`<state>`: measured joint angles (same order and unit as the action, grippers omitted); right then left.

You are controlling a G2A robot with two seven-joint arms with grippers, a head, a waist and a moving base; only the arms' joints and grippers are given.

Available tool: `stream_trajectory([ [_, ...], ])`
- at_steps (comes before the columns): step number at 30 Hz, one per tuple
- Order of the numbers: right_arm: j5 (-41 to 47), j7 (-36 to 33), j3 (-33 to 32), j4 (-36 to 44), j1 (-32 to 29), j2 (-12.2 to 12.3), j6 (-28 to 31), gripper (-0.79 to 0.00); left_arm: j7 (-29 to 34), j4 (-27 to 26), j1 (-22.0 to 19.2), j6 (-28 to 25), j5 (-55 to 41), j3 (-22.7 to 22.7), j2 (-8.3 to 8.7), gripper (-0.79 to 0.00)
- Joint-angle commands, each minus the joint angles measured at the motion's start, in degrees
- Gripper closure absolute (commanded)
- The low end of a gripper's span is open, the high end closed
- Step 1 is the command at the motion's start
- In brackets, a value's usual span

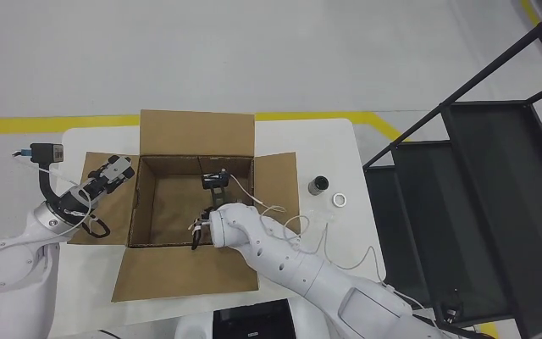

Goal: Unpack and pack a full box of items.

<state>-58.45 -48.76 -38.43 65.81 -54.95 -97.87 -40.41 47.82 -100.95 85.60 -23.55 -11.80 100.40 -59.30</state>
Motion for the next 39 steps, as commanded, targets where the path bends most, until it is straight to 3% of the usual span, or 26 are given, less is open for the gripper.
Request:
stream_trajectory([
  [1,0.09,-0.37,-0.24,-0.48,0.04,-0.09,-0.05,-0.773,0.0,0.0,0.0,0.0,0.0,0.0,0.0,-0.785],
  [3,0.15,-0.67,-0.41,-1.08,0.1,-0.21,0.06,-0.653,0.0,0.0,0.0,0.0,0.0,0.0,0.0,-0.785],
  [5,0.16,-0.74,-0.5,-1.5,0.15,-0.33,0.34,-0.394,0.0,0.0,0.0,0.0,0.0,0.0,0.0,-0.785],
  [9,0.29,-0.63,-0.66,-2.39,0.12,-0.6,0.78,0.0,0.0,0.0,0.0,0.0,0.0,0.0,0.0,-0.785],
  [17,-1.25,-2.12,-0.96,-1.08,0.43,-0.82,0.72,0.0,0.0,0.0,0.0,0.0,0.0,0.0,0.0,-0.785],
  [30,-4.09,-3.79,-6.47,10.24,-3.82,1.17,3.73,0.0,0.0,0.0,0.0,0.0,0.0,0.0,0.0,-0.785],
  [31,-4.39,-4.44,-6.6,10.5,-4.08,1.3,4.26,-0.48,0.0,0.0,0.0,0.0,0.0,0.0,0.0,-0.785],
  [32,-4.62,-4.71,-6.54,10.71,-4.21,1.37,5.2,-0.785,0.0,0.0,0.0,0.0,0.0,0.0,0.0,-0.785],
  [39,-1.99,4.53,-3.17,8.44,-3.33,0.33,18.25,-0.785,0.0,0.0,0.0,0.0,0.0,0.0,0.0,-0.785],
])
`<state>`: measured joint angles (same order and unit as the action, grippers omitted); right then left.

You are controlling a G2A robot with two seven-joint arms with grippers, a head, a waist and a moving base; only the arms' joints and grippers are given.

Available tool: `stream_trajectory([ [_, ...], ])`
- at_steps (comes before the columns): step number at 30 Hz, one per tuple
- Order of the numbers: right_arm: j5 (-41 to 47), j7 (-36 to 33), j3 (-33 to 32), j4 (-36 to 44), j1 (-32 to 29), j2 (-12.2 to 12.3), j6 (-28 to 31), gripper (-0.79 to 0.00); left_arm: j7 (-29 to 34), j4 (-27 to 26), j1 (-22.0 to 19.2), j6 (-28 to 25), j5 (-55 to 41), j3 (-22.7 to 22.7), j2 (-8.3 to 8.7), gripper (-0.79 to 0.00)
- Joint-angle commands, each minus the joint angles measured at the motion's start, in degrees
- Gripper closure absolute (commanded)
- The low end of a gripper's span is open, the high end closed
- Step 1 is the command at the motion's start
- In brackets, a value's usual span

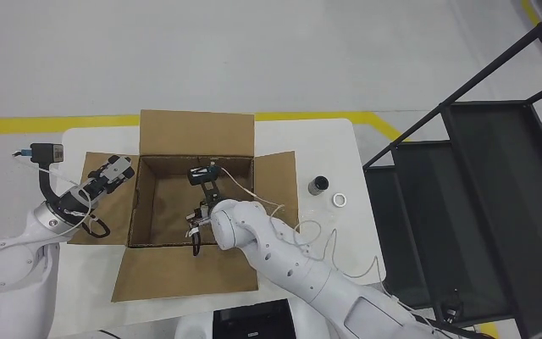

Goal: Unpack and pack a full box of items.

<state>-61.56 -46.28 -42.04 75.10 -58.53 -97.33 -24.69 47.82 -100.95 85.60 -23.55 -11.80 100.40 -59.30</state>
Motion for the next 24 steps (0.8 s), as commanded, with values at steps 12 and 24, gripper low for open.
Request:
stream_trajectory([
  [12,9.59,4.37,3.82,-16.32,7.25,-4.27,5.91,-0.785,0.0,0.0,0.0,0.0,0.0,0.0,0.0,-0.785],
  [24,13.04,0.76,7.15,-27.11,14.1,-8.29,5.81,-0.785,0.0,0.0,0.0,0.0,0.0,0.0,0.0,-0.785],
])
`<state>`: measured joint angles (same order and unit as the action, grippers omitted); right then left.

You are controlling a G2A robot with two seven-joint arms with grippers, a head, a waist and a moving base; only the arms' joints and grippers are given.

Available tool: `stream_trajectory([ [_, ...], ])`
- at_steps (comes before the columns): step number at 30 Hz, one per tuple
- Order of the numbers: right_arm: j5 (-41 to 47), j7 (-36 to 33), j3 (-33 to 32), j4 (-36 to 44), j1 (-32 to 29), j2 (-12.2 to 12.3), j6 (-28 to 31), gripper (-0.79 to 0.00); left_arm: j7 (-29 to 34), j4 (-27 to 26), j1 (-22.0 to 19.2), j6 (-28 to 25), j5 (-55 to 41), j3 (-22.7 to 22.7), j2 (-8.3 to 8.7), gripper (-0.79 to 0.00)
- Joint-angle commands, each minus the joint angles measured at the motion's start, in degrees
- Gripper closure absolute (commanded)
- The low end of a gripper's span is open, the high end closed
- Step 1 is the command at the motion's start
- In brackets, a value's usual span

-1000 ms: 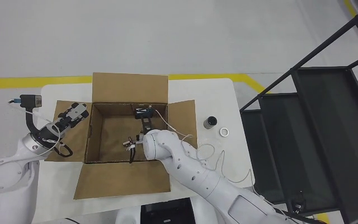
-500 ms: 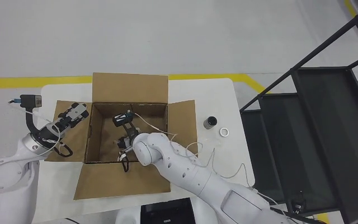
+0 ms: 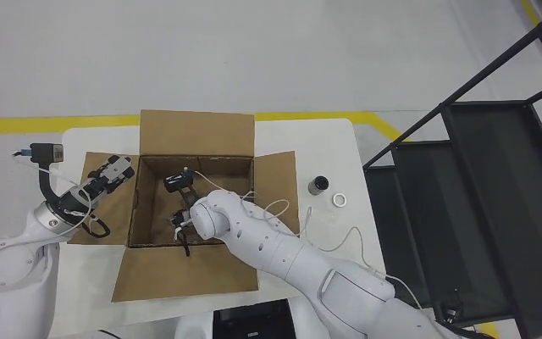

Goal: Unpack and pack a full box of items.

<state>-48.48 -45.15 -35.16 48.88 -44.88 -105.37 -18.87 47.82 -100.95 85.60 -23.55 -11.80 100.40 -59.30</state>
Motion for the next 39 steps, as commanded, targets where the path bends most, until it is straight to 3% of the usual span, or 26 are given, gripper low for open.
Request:
stream_trajectory([
  [1,0.0,-0.44,0.48,-1.58,0.84,-0.54,-0.14,-0.785,0.0,0.0,0.0,0.0,0.0,0.0,0.0,-0.785],
  [2,0.11,-0.66,0.69,-2.3,1.13,-0.81,-0.24,-0.76,0.0,0.0,0.0,0.0,0.0,0.0,0.0,-0.785],
  [3,0.07,-0.95,0.93,-3.02,1.49,-1.08,-0.4,-0.659,0.0,0.0,0.0,0.0,0.0,0.0,0.0,-0.785],
  [5,0.27,-0.89,1.2,-4.09,2.03,-1.61,-0.62,-0.57,0.0,0.0,0.0,0.0,0.0,0.0,0.0,-0.785],
  [8,0.48,-0.96,1.55,-5.63,2.72,-2.32,-0.85,-0.351,0.0,0.0,0.0,0.0,0.0,0.0,0.0,-0.785],
  [10,0.57,-1.0,1.74,-6.54,3.13,-2.77,-1.05,-0.249,0.0,0.0,0.0,0.0,0.0,0.0,0.0,-0.785],
  [12,0.72,-0.87,1.86,-7.32,3.44,-3.16,-0.89,-0.049,0.0,0.0,0.0,0.0,0.0,0.0,0.0,-0.785],
  [13,0.66,-0.84,1.95,-7.69,3.63,-3.34,-0.76,0.0,0.0,0.0,0.0,0.0,0.0,0.0,0.0,-0.785],
  [27,0.43,-1.25,0.0,-7.99,5.22,-3.95,-0.51,0.0,0.0,0.0,0.0,0.0,0.0,0.0,0.0,-0.785],
  [34,-0.21,-2.38,-4.28,-0.02,2.94,-1.77,-0.4,0.0,0.0,0.0,0.0,0.0,0.0,0.0,0.0,-0.785],
  [39,0.16,-5.11,-10.03,10.08,-1.67,0.99,1.22,0.0,0.0,0.0,0.0,0.0,0.0,0.0,0.0,-0.785],
])
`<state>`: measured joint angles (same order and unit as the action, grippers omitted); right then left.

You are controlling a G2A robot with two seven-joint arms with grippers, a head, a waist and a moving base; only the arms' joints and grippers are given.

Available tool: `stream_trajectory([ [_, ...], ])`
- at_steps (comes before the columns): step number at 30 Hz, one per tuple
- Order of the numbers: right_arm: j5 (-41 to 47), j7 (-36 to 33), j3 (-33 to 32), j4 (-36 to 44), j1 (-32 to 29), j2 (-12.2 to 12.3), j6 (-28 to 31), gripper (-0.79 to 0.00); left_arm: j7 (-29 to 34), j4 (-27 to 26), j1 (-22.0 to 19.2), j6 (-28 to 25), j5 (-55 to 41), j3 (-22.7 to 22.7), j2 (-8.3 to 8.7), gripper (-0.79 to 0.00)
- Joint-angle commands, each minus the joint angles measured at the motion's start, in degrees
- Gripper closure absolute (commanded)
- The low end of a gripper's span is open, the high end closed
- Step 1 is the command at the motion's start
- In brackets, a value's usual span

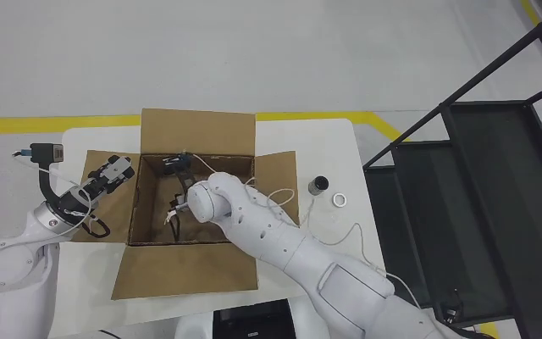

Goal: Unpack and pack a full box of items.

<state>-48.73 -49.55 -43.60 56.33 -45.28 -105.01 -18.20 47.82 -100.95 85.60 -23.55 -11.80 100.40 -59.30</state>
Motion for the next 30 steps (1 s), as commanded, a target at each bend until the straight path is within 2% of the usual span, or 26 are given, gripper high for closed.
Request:
stream_trajectory([
  [1,0.25,-1.4,-3.05,5.07,-2.59,1.34,1.09,0.0,0.0,0.0,0.0,0.0,0.0,0.0,0.0,-0.785],
  [9,2.16,-8.48,-16.13,27.44,-17.22,6.49,7.67,0.0,0.0,0.0,0.0,0.0,0.0,0.0,0.0,-0.785],
  [14,6.32,-8.99,-22.59,35.28,-24.1,8.17,9.1,0.0,0.0,0.0,0.0,0.0,0.0,0.0,0.0,-0.785],
  [17,0.85,-8.53,-23.28,37.03,-25.83,9.03,8.17,0.0,0.0,0.0,0.0,0.0,0.0,0.0,0.0,-0.785],
  [22,1.21,-6.44,-20.49,35.55,-24.71,9.11,10.57,0.0,0.0,0.0,0.0,0.0,0.0,0.0,0.0,-0.785],
  [24,-2.4,-5.83,-18.08,33.28,-22.49,9.16,12.86,0.0,0.0,0.0,0.0,0.0,0.0,0.0,0.0,-0.785],
  [26,-0.93,-4.76,-16.22,31.18,-20.48,8.84,14.78,0.0,0.0,0.0,0.0,0.0,0.0,0.0,0.0,-0.785],
  [30,-3.72,-4.07,-11.75,24.37,-14.74,8.33,18.67,0.0,0.0,0.0,0.0,0.0,0.0,0.0,0.0,-0.785],
])
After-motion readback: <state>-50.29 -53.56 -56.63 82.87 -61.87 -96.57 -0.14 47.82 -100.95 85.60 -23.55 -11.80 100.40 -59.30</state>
